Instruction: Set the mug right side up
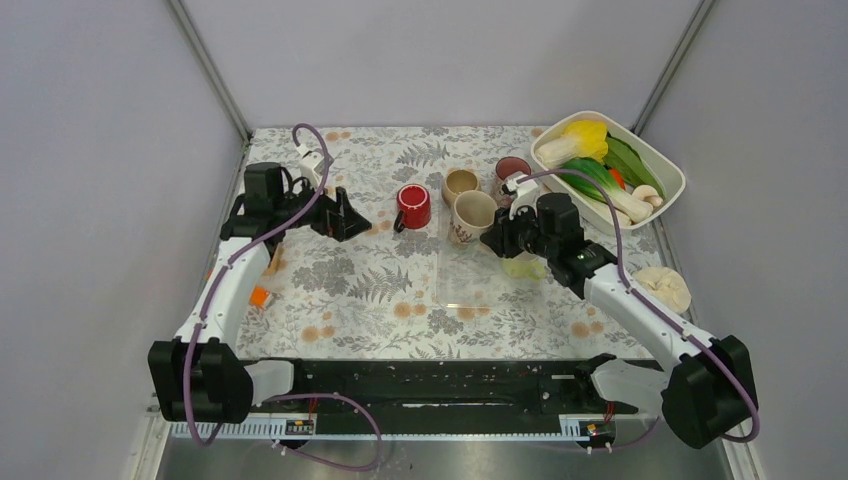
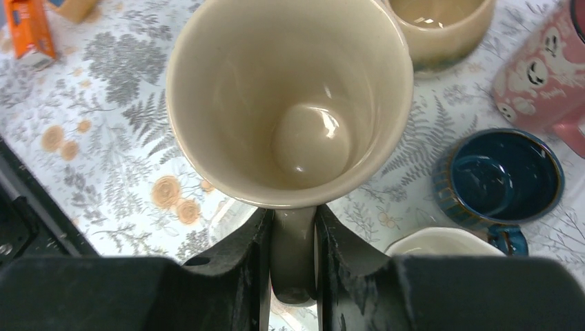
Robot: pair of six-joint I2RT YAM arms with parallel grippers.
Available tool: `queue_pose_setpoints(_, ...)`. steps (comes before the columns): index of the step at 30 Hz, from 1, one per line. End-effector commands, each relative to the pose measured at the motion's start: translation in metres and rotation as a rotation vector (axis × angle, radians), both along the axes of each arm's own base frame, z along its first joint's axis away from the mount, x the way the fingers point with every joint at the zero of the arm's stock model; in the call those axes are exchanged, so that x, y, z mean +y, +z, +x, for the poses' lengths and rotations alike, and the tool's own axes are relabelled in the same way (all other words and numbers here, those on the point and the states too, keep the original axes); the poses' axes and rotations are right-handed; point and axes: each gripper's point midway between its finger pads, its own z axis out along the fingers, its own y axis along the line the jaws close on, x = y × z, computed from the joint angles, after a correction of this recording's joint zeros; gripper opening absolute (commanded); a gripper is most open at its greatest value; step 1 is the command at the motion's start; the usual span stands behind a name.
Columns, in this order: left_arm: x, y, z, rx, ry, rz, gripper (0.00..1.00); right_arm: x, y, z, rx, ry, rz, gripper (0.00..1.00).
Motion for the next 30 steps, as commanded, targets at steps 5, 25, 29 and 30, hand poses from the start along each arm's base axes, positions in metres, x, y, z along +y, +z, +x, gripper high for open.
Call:
queue_pose_setpoints(5,0.009,0.018,-0.001,-0.086,0.009,0.012,0.99,0.007,0.034,0.042,-0.152,-0.116,0.047,0.00)
queue_pose_setpoints(25,0.006,0.020,-0.005,-0.116,-0.004,-0.004,0.99,0.023,-0.007,0.062,-0.124,-0.173,-0.067,0.00)
queue_pose_setpoints(29,0.005,0.019,-0.006,-0.116,-0.009,-0.007,0.99,0.025,-0.016,0.065,-0.115,-0.173,-0.094,0.00)
queue_pose_setpoints(30,0.006,0.019,-0.006,-0.114,-0.010,-0.008,0.99,0.025,-0.018,0.065,-0.112,-0.173,-0.100,0.00)
